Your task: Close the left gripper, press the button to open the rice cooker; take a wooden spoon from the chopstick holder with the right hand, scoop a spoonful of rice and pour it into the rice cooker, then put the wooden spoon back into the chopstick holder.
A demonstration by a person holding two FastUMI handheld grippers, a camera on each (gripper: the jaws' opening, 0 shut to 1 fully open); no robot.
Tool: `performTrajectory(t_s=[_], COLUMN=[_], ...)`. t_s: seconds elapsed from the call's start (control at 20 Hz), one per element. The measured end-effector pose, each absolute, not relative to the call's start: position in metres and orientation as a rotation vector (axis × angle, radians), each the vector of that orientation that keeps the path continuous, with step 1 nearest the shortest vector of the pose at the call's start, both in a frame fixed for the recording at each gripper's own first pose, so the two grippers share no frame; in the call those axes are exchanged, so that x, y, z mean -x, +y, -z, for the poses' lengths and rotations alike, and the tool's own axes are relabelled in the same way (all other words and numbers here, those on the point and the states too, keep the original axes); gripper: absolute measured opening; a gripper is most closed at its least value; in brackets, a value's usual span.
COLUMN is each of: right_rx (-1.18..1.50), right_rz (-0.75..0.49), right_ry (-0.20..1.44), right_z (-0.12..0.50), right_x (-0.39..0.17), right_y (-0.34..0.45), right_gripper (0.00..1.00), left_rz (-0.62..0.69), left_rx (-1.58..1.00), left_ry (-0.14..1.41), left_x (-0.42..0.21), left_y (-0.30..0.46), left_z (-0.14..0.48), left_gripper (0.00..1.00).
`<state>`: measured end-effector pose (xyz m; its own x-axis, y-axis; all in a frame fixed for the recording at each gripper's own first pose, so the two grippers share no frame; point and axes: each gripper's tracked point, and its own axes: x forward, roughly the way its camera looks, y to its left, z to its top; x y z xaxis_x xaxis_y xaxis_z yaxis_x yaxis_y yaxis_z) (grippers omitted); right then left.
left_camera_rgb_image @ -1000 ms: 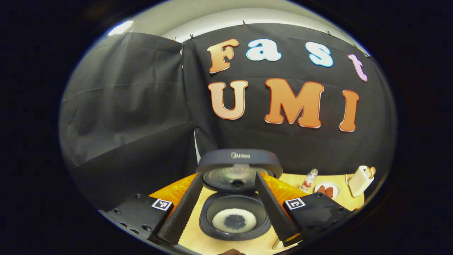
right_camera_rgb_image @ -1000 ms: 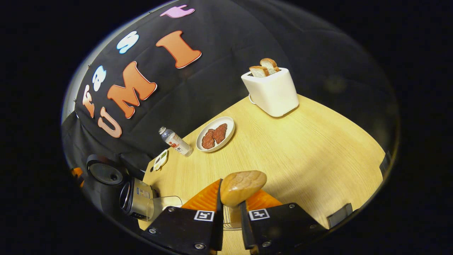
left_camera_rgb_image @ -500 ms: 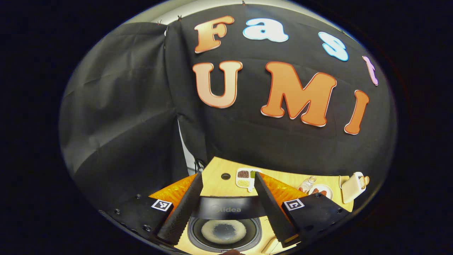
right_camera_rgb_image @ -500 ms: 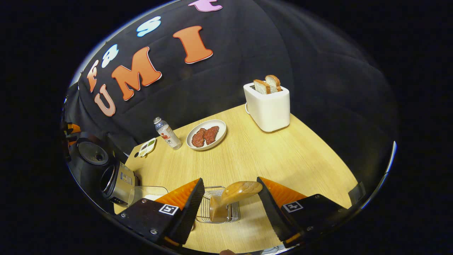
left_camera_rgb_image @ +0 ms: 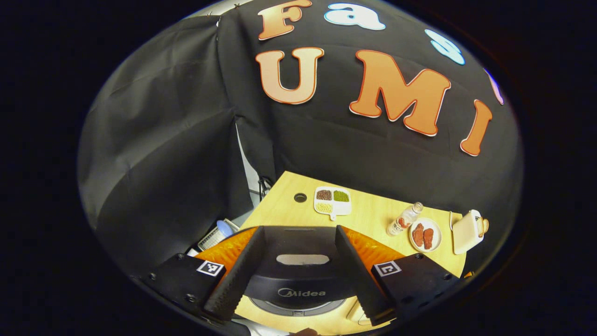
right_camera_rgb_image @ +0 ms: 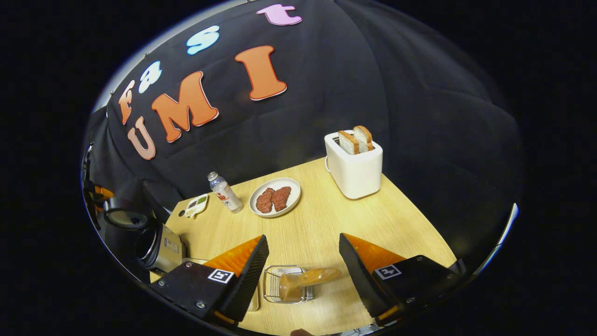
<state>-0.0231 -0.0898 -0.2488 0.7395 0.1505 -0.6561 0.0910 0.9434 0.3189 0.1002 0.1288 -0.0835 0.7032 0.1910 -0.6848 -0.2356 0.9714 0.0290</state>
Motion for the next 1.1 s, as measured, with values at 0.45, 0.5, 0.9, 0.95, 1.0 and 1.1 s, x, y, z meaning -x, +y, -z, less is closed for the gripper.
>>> performTrajectory(t_s=[0.45,0.5,0.9,0.95,1.0,1.1], right_rx=[-0.294,-0.289,-0.258,-0.255,-0.252,-0.245], right_rz=[-0.127,-0.129,-0.119,-0.119,-0.121,-0.129], right_ry=[0.737,0.735,0.768,0.766,0.765,0.762], right_z=[0.243,0.244,0.256,0.257,0.256,0.254], right_x=[0.019,0.019,0.026,0.025,0.024,0.024], right_y=[-0.054,-0.055,-0.062,-0.062,-0.061,-0.057], right_gripper=[0.94,0.94,0.94,0.94,0.94,0.95], left_rz=[-0.222,-0.235,-0.279,-0.29,-0.3,-0.32], left_rx=[0.091,0.084,0.091,0.097,0.083,0.057], left_ry=[1.009,1.051,1.258,1.237,1.157,1.016], left_x=[-0.028,-0.022,-0.008,-0.014,-0.029,-0.051], left_y=[0.113,0.116,0.115,0.116,0.12,0.124], left_z=[0.18,0.187,0.217,0.22,0.216,0.213], left_gripper=[1.0,1.0,0.99,1.0,1.0,1.0])
